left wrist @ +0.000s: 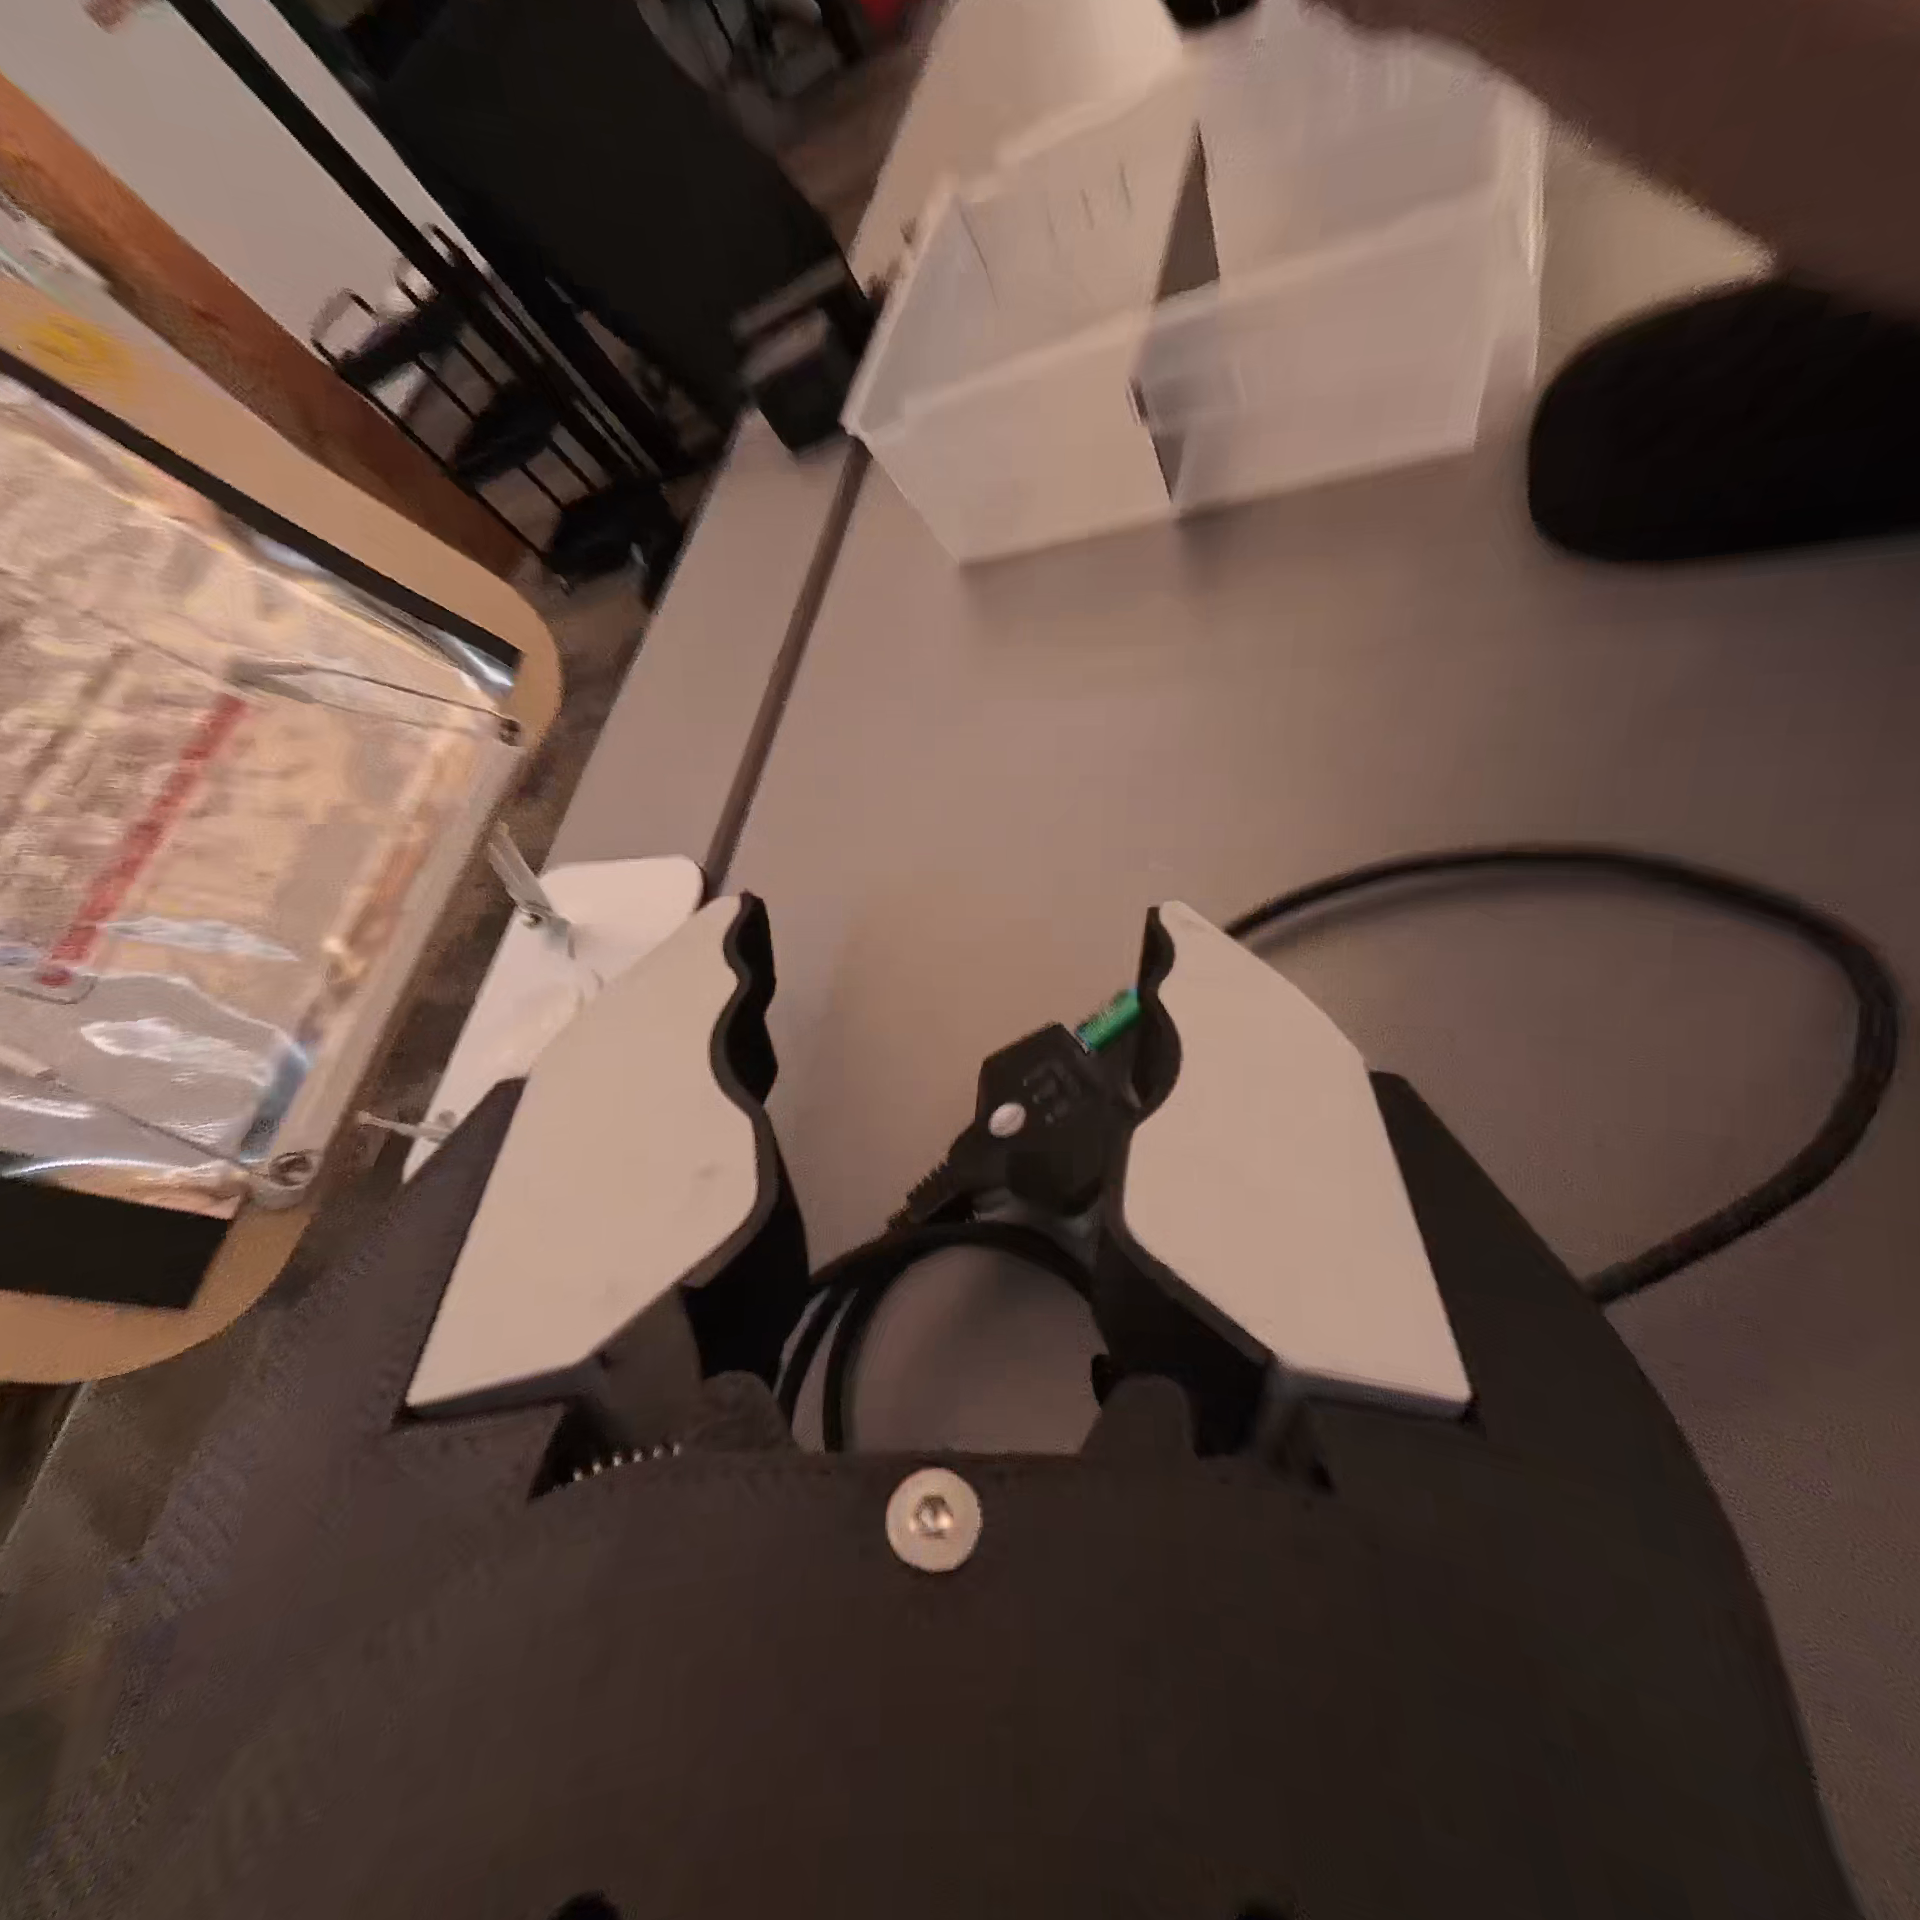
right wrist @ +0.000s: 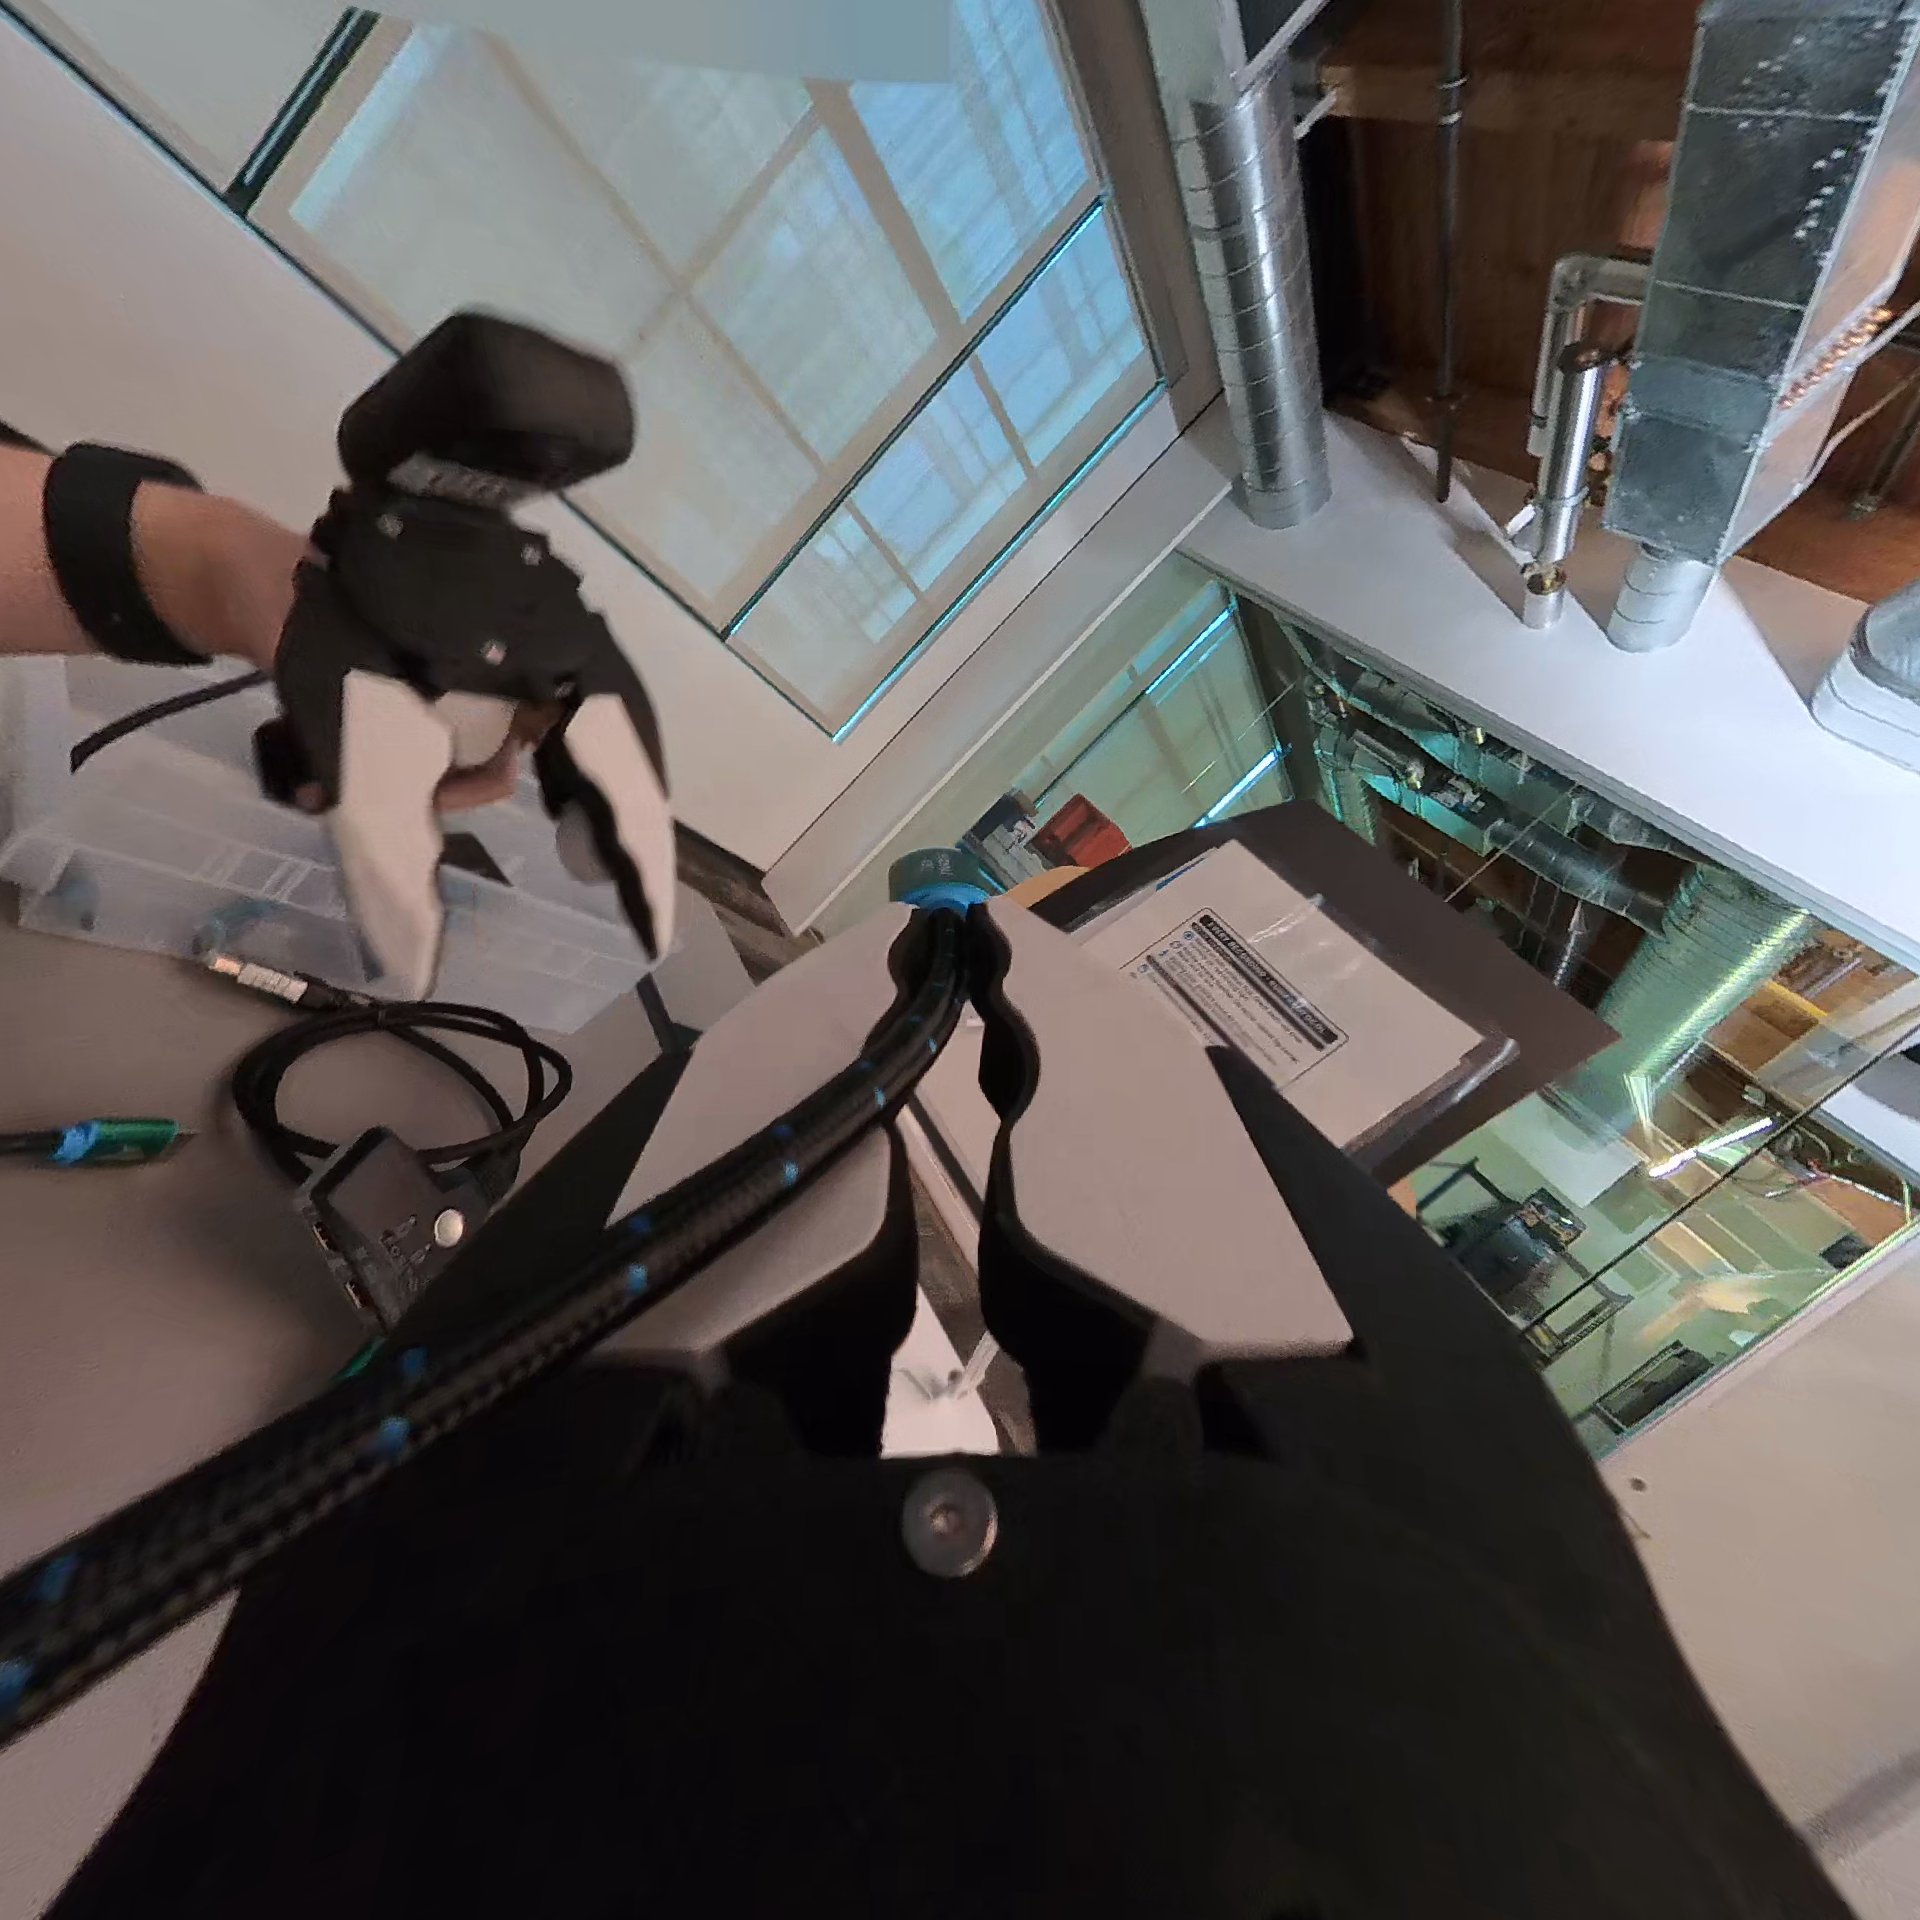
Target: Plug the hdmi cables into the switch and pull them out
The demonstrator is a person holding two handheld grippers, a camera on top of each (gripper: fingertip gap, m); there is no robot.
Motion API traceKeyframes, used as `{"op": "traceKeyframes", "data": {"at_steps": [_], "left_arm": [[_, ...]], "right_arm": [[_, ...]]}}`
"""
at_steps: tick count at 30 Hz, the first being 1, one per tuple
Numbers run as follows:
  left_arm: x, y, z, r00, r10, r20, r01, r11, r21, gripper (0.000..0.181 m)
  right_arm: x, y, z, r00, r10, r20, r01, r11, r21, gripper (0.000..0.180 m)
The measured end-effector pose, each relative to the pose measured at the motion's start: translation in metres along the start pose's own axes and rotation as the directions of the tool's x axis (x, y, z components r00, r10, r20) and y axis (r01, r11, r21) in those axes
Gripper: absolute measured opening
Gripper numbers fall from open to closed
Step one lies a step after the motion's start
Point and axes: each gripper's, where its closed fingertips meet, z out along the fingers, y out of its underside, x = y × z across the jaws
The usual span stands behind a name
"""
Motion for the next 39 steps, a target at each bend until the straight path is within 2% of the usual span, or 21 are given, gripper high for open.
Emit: {"op": "traceKeyframes", "data": {"at_steps": [1, 6, 7, 10, 17, 22, 26, 31, 36, 39], "left_arm": [[0.007, 0.008, 0.007, 0.999, 0.023, -0.026, -0.024, 0.998, -0.058, 0.069], [0.03, 0.077, 0.037, 0.989, 0.13, -0.071, -0.147, 0.914, -0.379, 0.069], [0.036, 0.088, 0.04, 0.986, 0.14, -0.088, -0.164, 0.897, -0.41, 0.062], [0.04, 0.102, 0.05, 0.975, 0.206, -0.08, -0.22, 0.866, -0.449, 0.064], [0.027, 0.144, 0.06, 0.904, 0.423, -0.066, -0.365, 0.682, -0.634, 0.059], [0.019, 0.14, 0.067, 0.83, 0.557, -0.019, -0.431, 0.621, -0.654, 0.046], [0.013, 0.14, 0.073, 0.819, 0.574, 0.009, -0.421, 0.611, -0.67, 0.035], [0.002, 0.121, 0.076, 0.794, 0.596, 0.118, -0.404, 0.663, -0.63, 0.025], [-0.023, 0.083, 0.061, 0.787, 0.533, 0.31, -0.317, 0.781, -0.538, 0.023], [-0.037, 0.052, 0.048, 0.772, 0.488, 0.407, -0.302, 0.845, -0.441, 0.022]], "right_arm": [[0.005, -0.002, -0.003, 1.0, 0.016, -0.01, -0.016, 1.0, 0.01, 0.007], [0.023, -0.009, -0.014, 0.997, 0.063, -0.039, -0.06, 0.997, 0.054, 0.007], [0.024, -0.011, -0.015, 0.997, 0.066, -0.043, -0.063, 0.996, 0.064, 0.008], [0.028, -0.013, -0.017, 0.995, 0.09, -0.042, -0.086, 0.993, 0.085, 0.008], [0.031, -0.021, -0.02, 0.995, 0.09, -0.049, -0.084, 0.991, 0.109, 0.008], [0.036, -0.03, -0.027, 0.993, 0.098, -0.059, -0.089, 0.986, 0.143, 0.007], [0.041, -0.035, -0.032, 0.992, 0.109, -0.068, -0.097, 0.981, 0.167, 0.007], [0.046, -0.038, -0.037, 0.99, 0.114, -0.079, -0.098, 0.979, 0.18, 0.007], [0.053, -0.03, -0.037, 0.981, 0.178, -0.071, -0.165, 0.972, 0.166, 0.007], [0.048, -0.027, -0.033, 0.971, 0.24, 0.0, -0.237, 0.961, 0.143, 0.007]]}}
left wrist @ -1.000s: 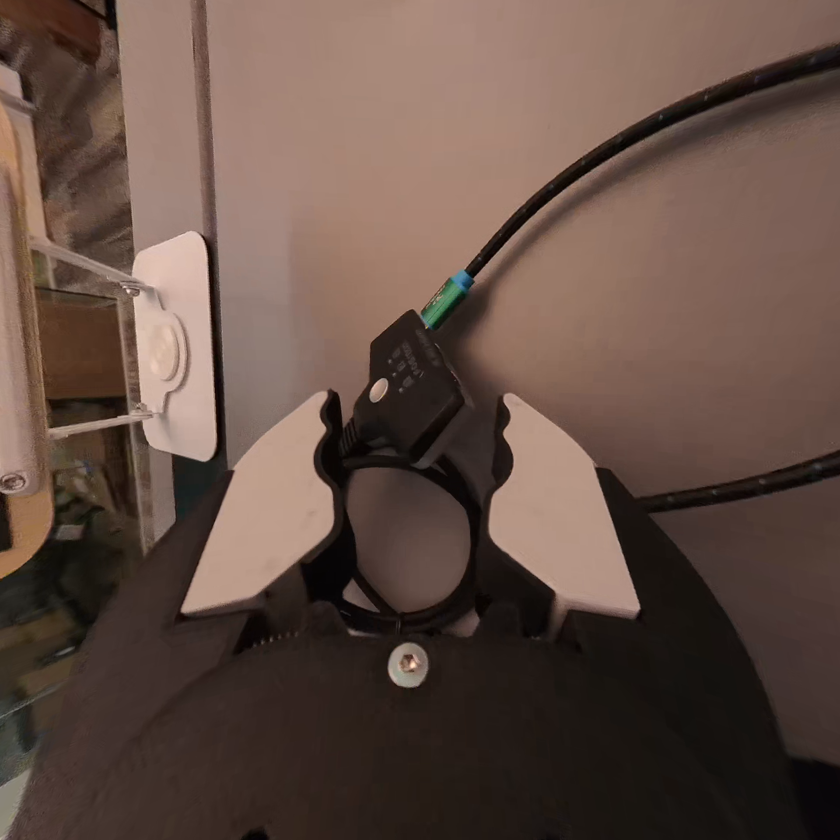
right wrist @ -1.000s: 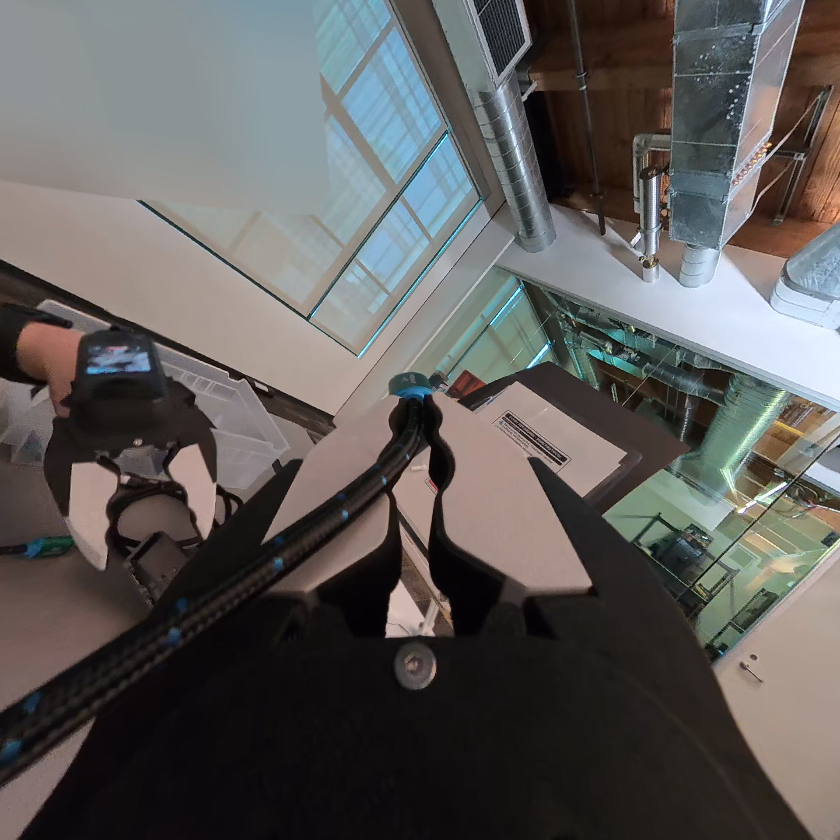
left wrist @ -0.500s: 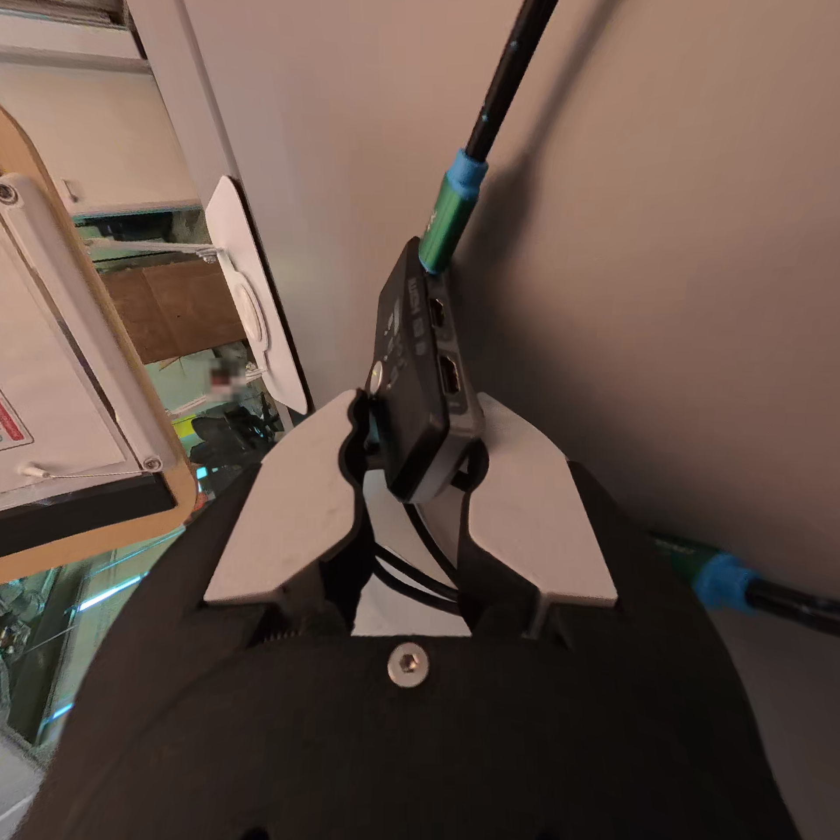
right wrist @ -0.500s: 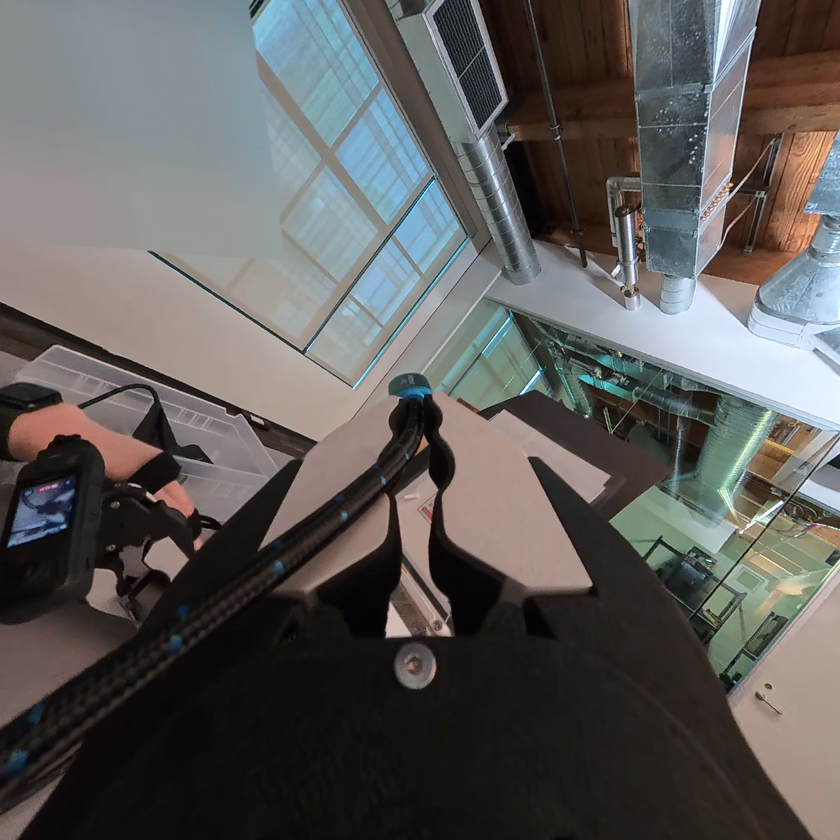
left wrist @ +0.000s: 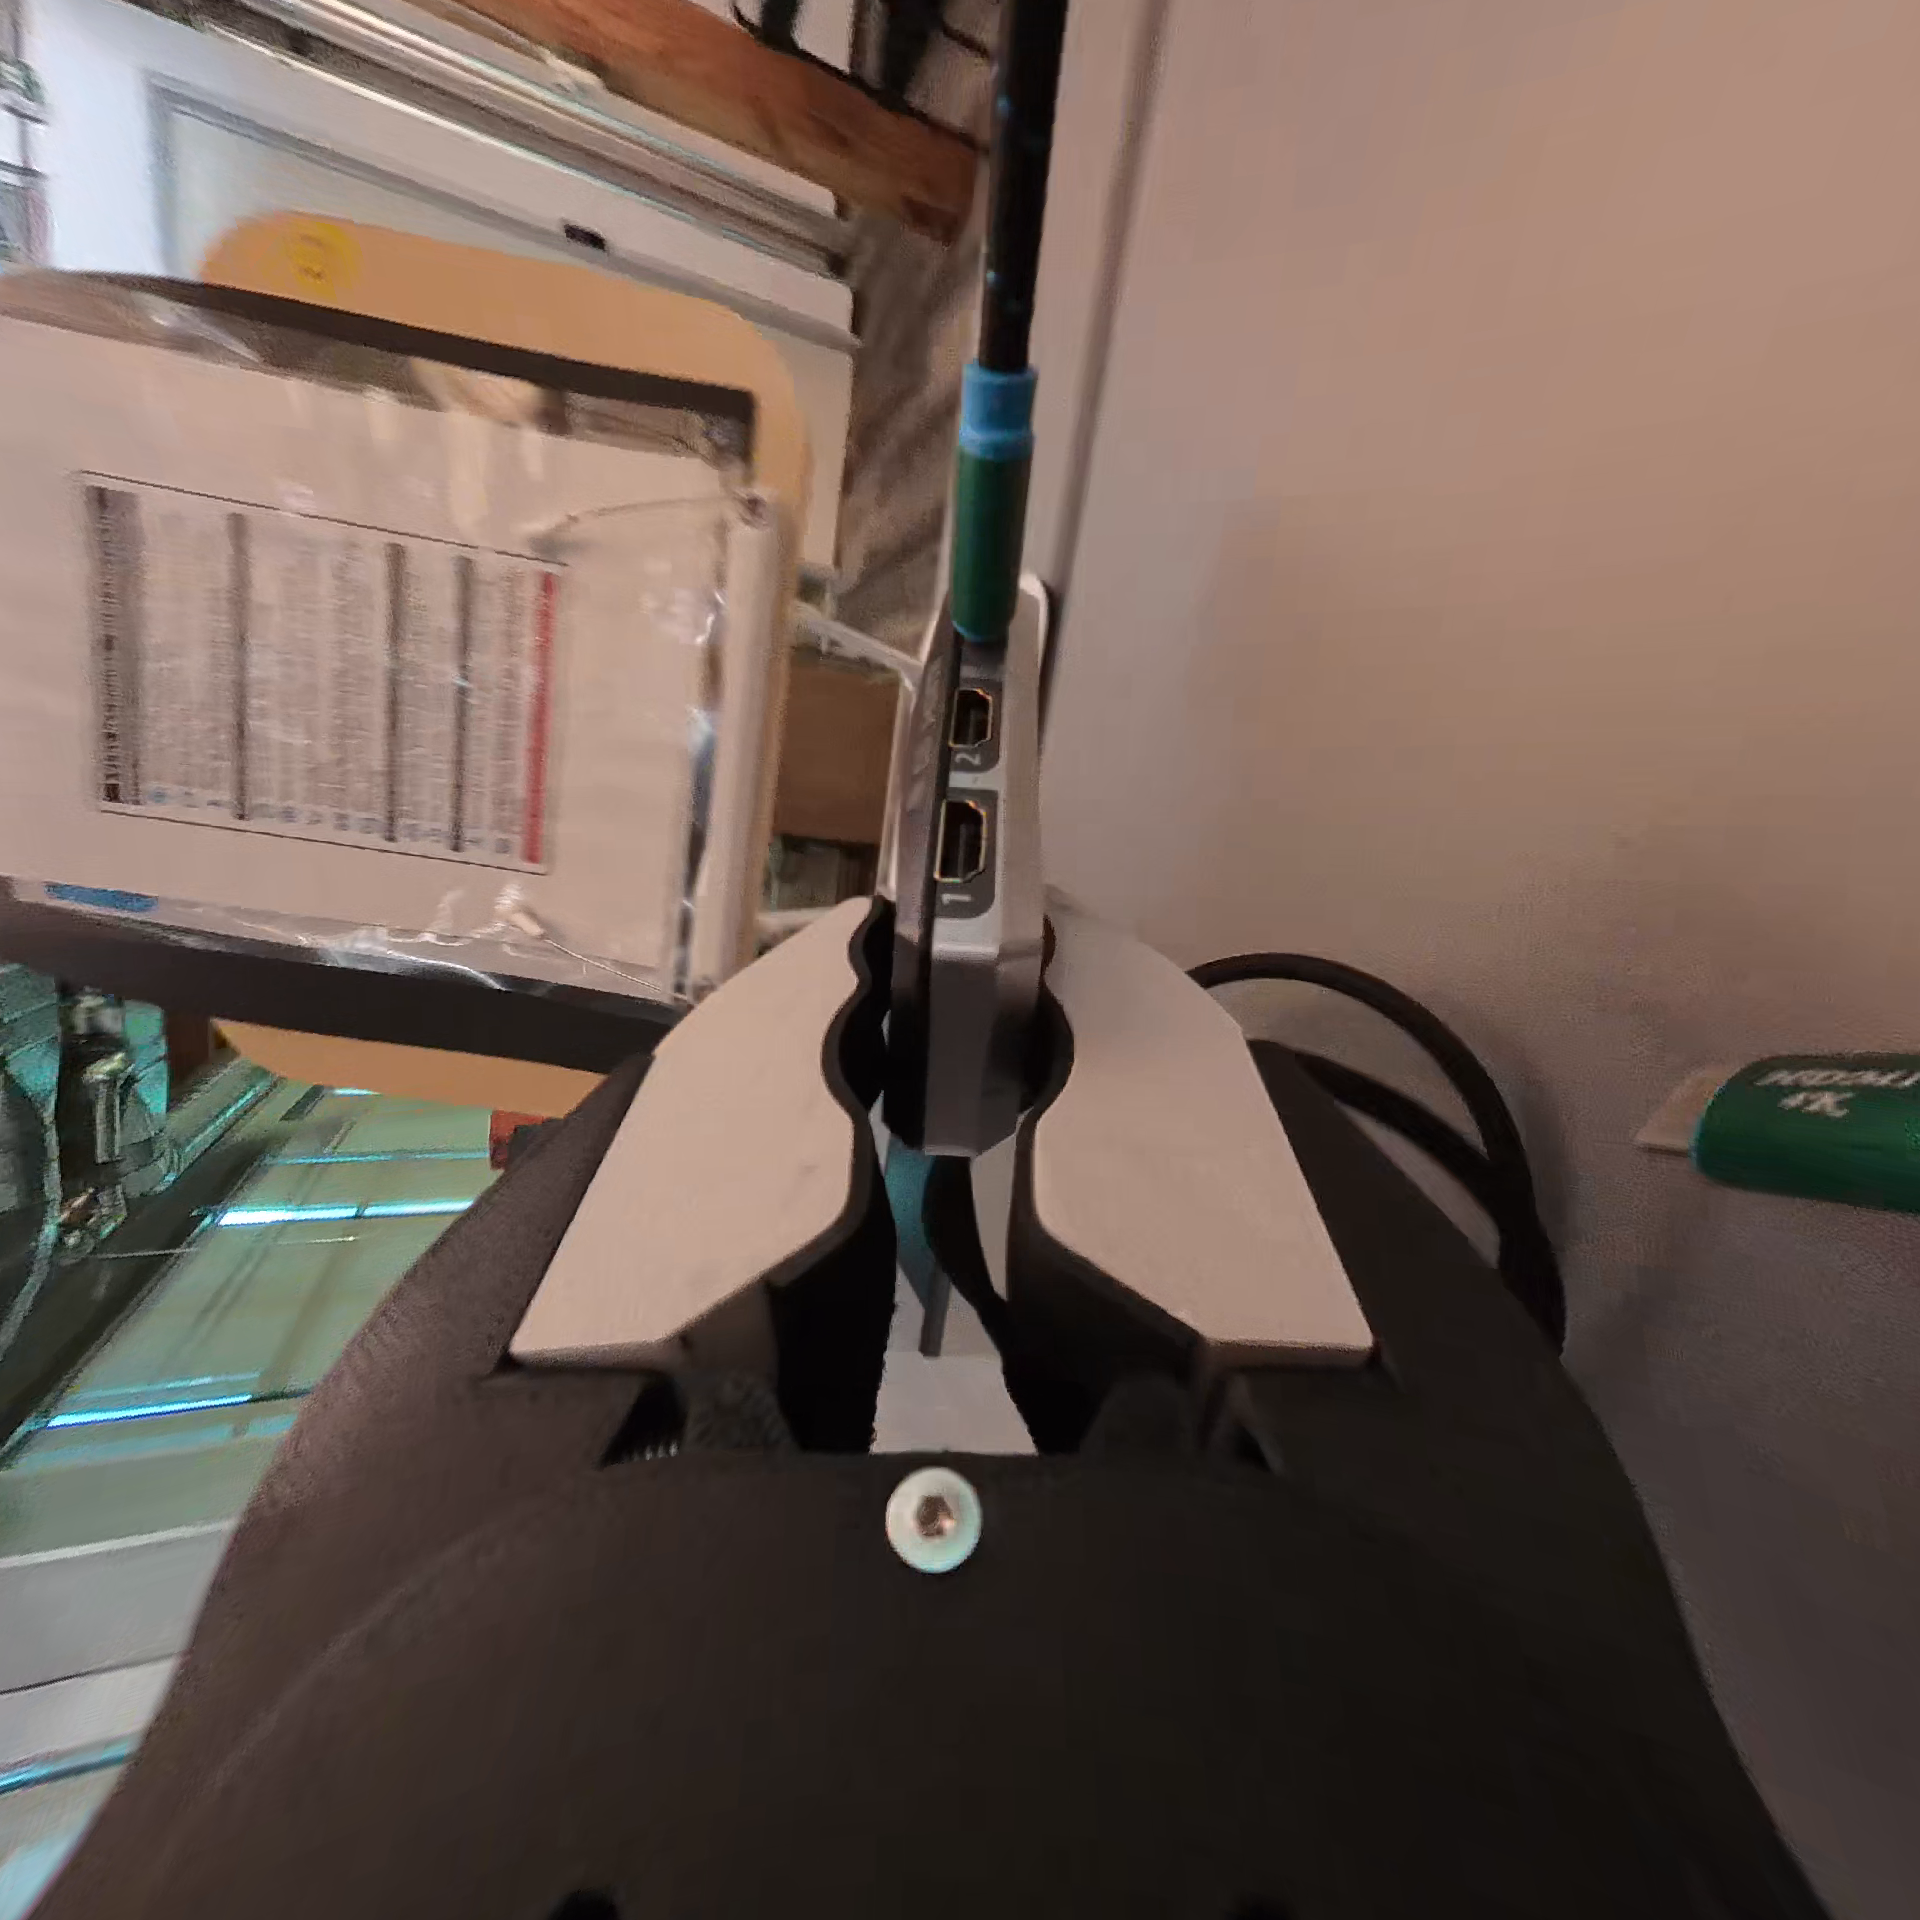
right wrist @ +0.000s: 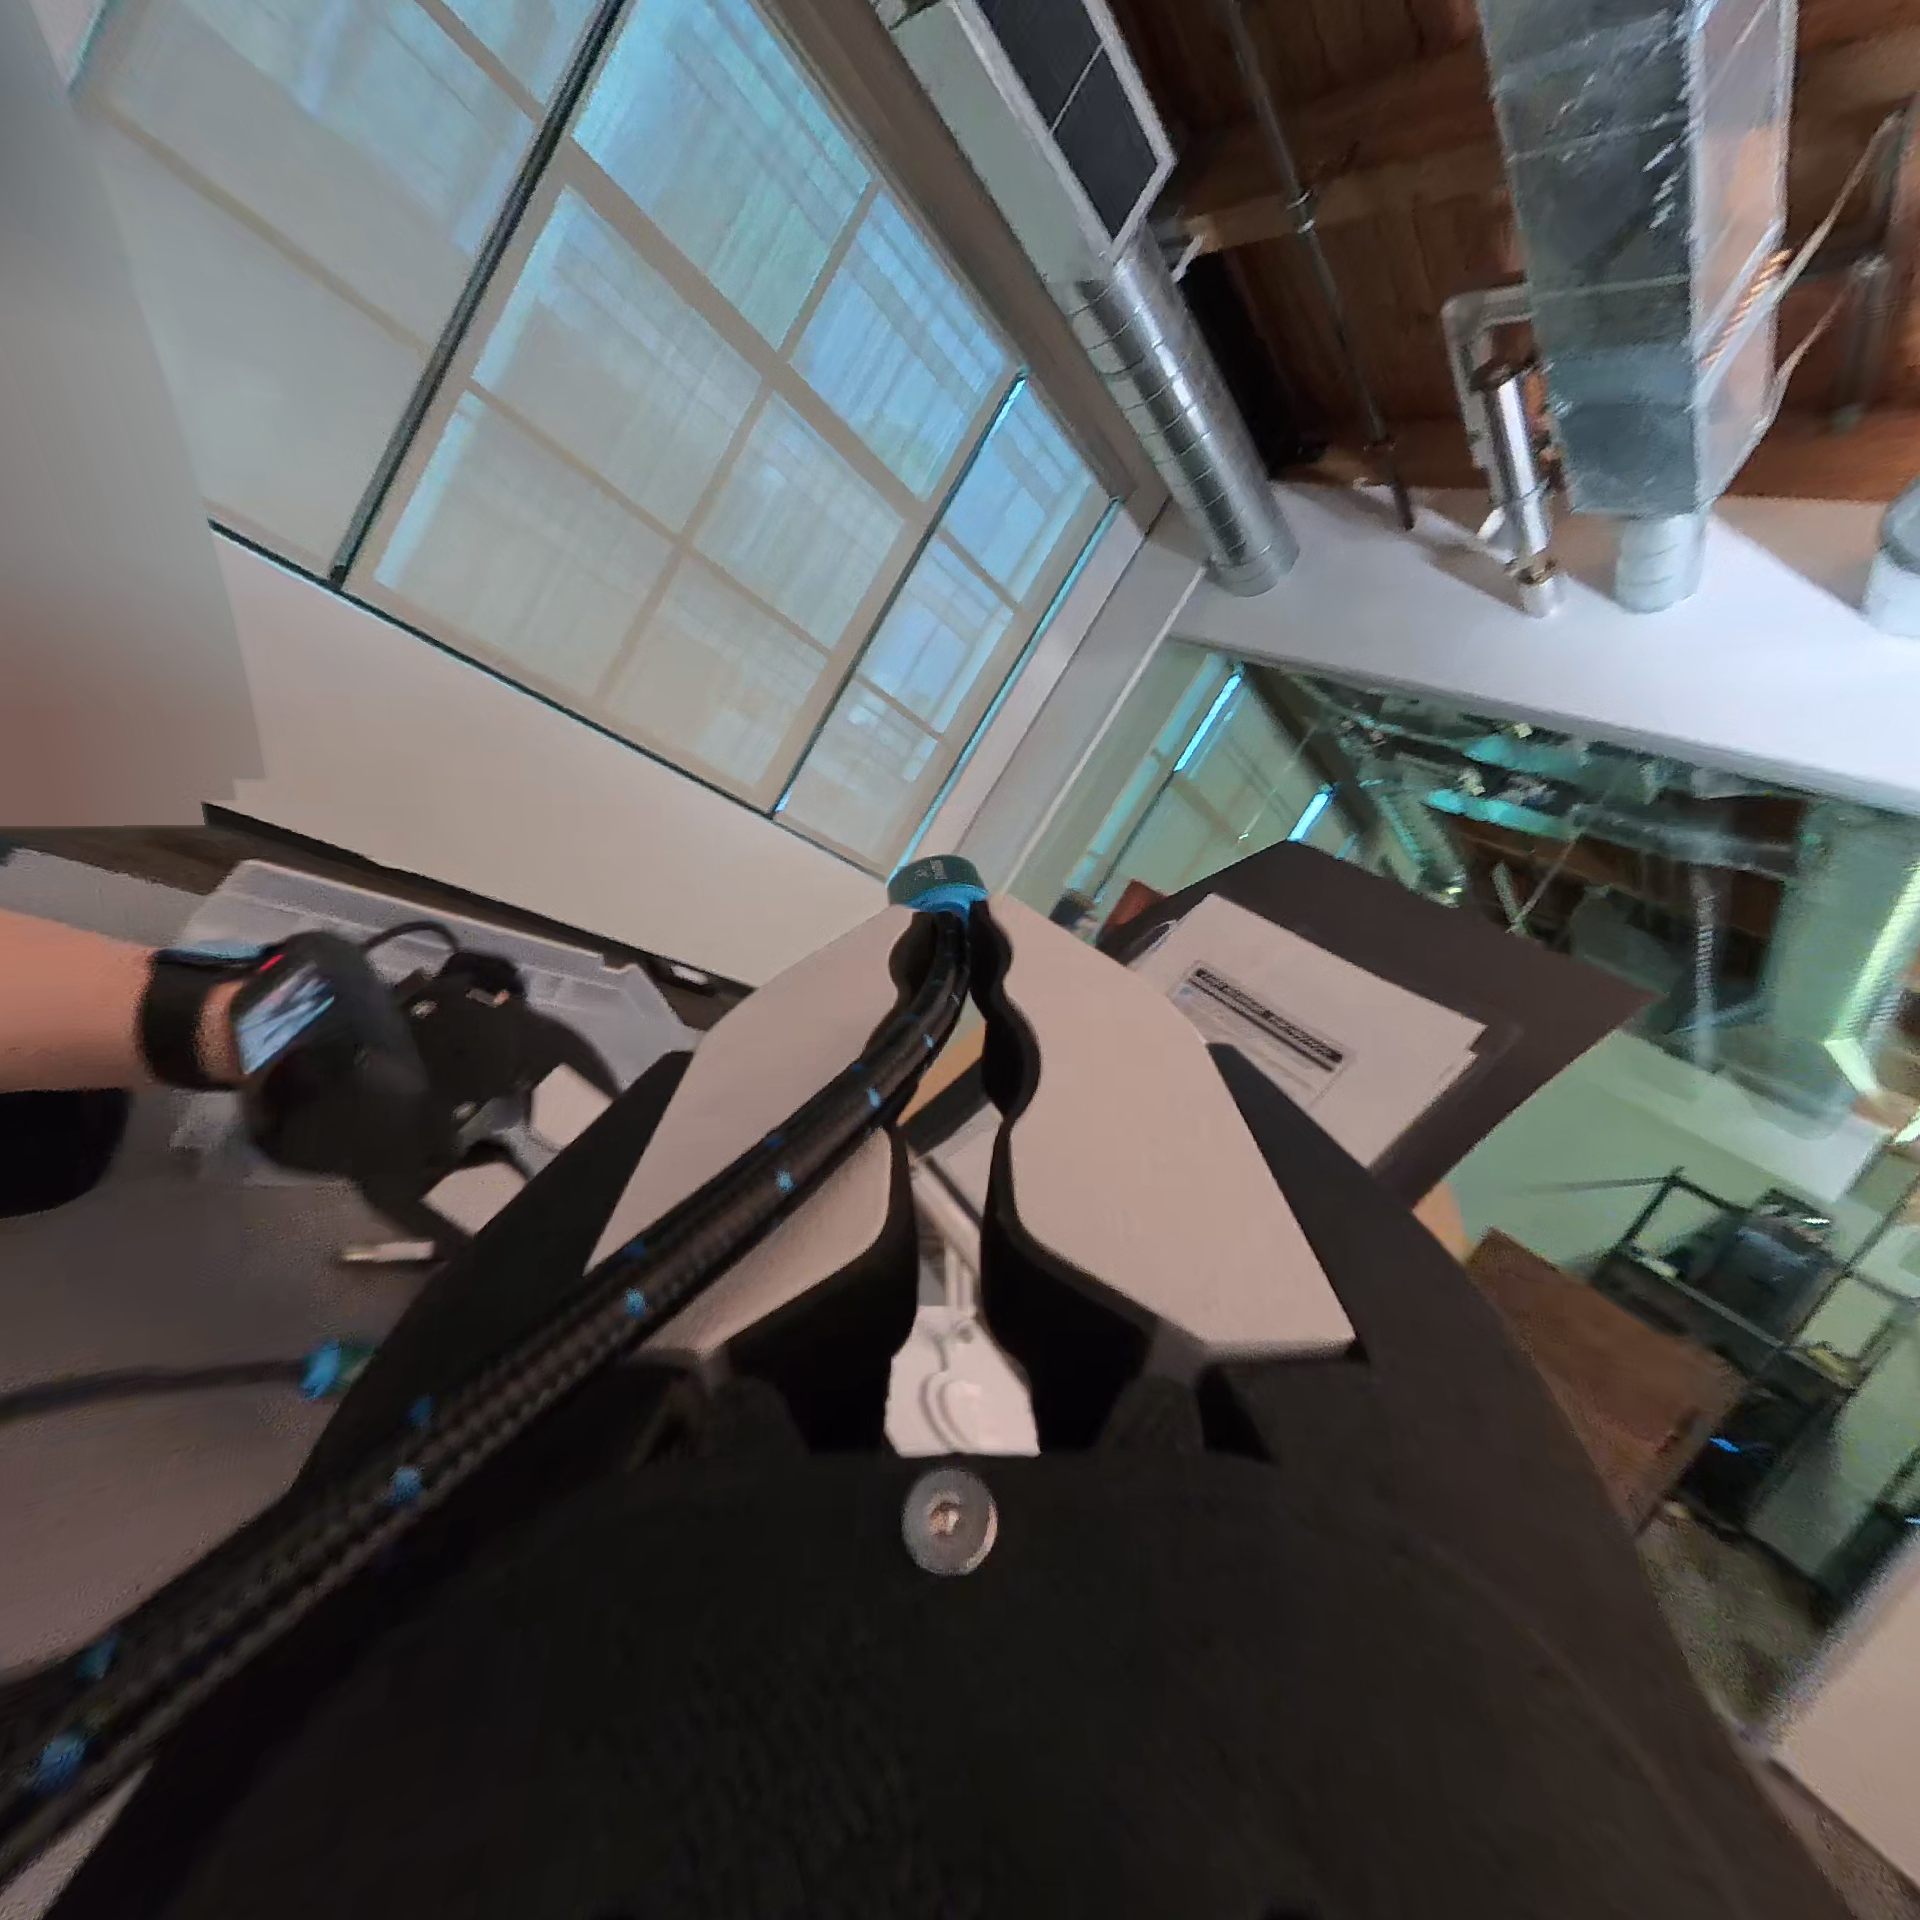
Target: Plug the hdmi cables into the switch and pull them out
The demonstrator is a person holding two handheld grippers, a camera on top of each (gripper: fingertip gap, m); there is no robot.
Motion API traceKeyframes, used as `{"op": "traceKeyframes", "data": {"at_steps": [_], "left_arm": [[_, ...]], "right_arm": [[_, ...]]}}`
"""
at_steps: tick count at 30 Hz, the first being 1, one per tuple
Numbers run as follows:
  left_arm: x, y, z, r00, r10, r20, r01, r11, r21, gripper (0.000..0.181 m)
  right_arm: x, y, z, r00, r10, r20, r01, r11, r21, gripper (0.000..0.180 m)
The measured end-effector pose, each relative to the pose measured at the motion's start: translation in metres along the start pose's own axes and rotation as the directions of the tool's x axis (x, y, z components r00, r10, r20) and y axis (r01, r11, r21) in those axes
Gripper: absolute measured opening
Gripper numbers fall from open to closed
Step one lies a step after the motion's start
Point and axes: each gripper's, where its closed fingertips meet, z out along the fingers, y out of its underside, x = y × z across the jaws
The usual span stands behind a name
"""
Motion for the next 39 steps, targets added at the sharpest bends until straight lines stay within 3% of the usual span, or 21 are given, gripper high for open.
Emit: {"op": "traceKeyframes", "data": {"at_steps": [4, 8, 11, 17, 21, 31, 39], "left_arm": [[-0.038, -0.016, -0.007, 0.995, -0.061, 0.075, 0.056, 0.996, 0.069, 0.022], [-0.073, -0.03, -0.007, 0.983, -0.104, 0.154, 0.088, 0.99, 0.11, 0.021], [-0.094, -0.032, -0.006, 0.965, -0.128, 0.229, 0.102, 0.987, 0.122, 0.022], [-0.104, -0.028, -0.017, 0.931, -0.129, 0.343, 0.086, 0.987, 0.139, 0.021], [-0.105, -0.023, -0.021, 0.904, -0.085, 0.42, 0.047, 0.994, 0.1, 0.021], [-0.115, -0.017, -0.023, 0.845, -0.126, 0.52, 0.113, 0.992, 0.057, 0.021], [-0.114, -0.028, -0.027, 0.831, -0.14, 0.539, 0.114, 0.99, 0.081, 0.022]], "right_arm": [[-0.014, 0.002, 0.01, 0.989, 0.117, 0.093, -0.11, 0.991, -0.078, 0.007], [-0.035, -0.012, 0.028, 0.949, 0.301, 0.089, -0.282, 0.942, -0.179, 0.007], [-0.057, -0.014, 0.036, 0.953, 0.292, 0.084, -0.259, 0.924, -0.282, 0.007], [-0.07, 0.03, 0.052, 0.96, 0.278, -0.035, -0.263, 0.847, -0.462, 0.007], [-0.078, 0.055, 0.064, 0.965, 0.254, -0.067, -0.252, 0.828, -0.501, 0.007], [-0.077, 0.083, 0.073, 0.992, 0.028, -0.124, -0.092, 0.833, -0.545, 0.007], [-0.076, 0.084, 0.079, 0.983, 0.114, -0.141, -0.162, 0.901, -0.402, 0.007]]}}
